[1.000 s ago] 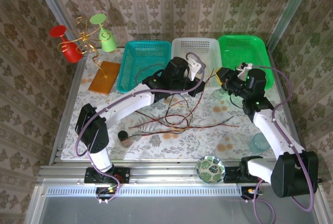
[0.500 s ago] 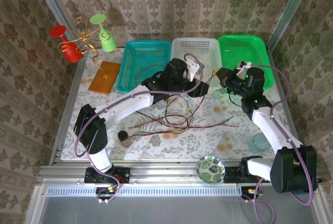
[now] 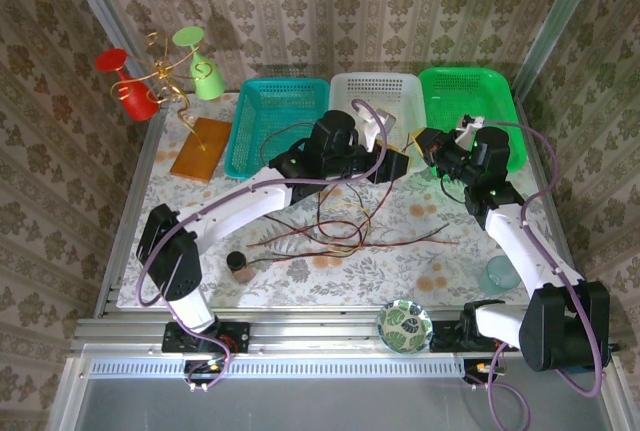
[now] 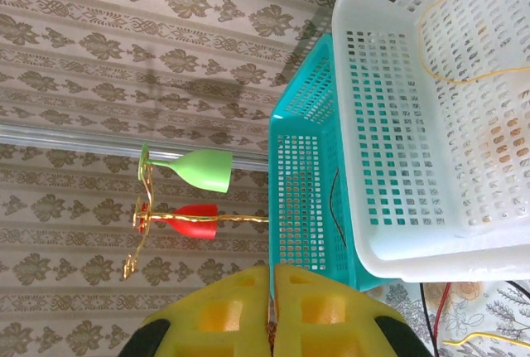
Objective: Untangle the cables
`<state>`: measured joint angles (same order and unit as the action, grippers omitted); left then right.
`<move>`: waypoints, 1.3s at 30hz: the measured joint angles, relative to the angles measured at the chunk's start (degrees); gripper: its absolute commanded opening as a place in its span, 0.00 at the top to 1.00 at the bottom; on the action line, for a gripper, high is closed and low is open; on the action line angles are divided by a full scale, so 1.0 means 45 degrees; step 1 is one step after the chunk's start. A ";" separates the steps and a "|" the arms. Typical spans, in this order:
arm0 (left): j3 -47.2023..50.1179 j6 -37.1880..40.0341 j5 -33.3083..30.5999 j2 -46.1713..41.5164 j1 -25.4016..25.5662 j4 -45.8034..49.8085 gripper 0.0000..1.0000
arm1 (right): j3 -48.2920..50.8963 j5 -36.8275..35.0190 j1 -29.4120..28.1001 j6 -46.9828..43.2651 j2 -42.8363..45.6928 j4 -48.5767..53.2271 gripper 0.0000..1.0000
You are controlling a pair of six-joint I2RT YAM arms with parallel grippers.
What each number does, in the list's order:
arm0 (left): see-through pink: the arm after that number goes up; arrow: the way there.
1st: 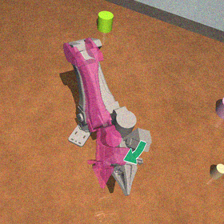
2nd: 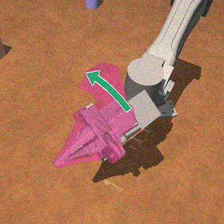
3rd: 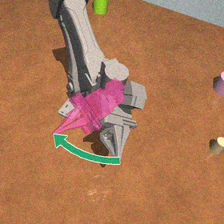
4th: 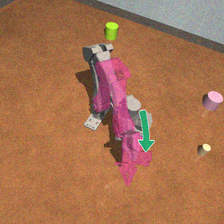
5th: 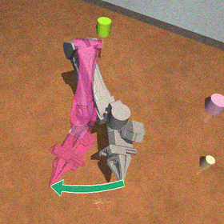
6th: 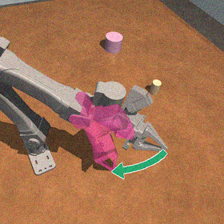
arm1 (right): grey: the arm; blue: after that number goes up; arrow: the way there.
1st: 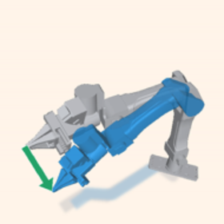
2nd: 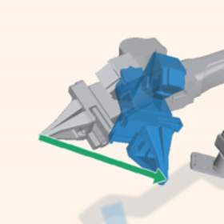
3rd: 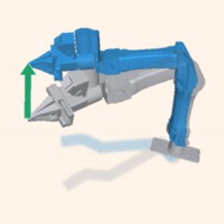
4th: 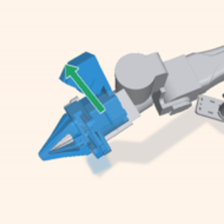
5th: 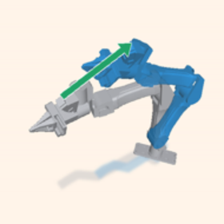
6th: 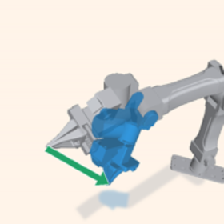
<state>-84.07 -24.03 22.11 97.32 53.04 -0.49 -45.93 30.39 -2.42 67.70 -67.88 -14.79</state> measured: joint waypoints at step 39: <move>-0.1234 -0.0777 -0.0034 0.1957 -0.0559 -0.1957 0.90 | -0.0219 0.0209 0.0000 -0.0097 0.0505 0.0636 1.00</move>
<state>-89.62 -27.53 21.96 106.13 50.52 -9.30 -46.92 31.33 -2.42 67.26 -65.60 -11.92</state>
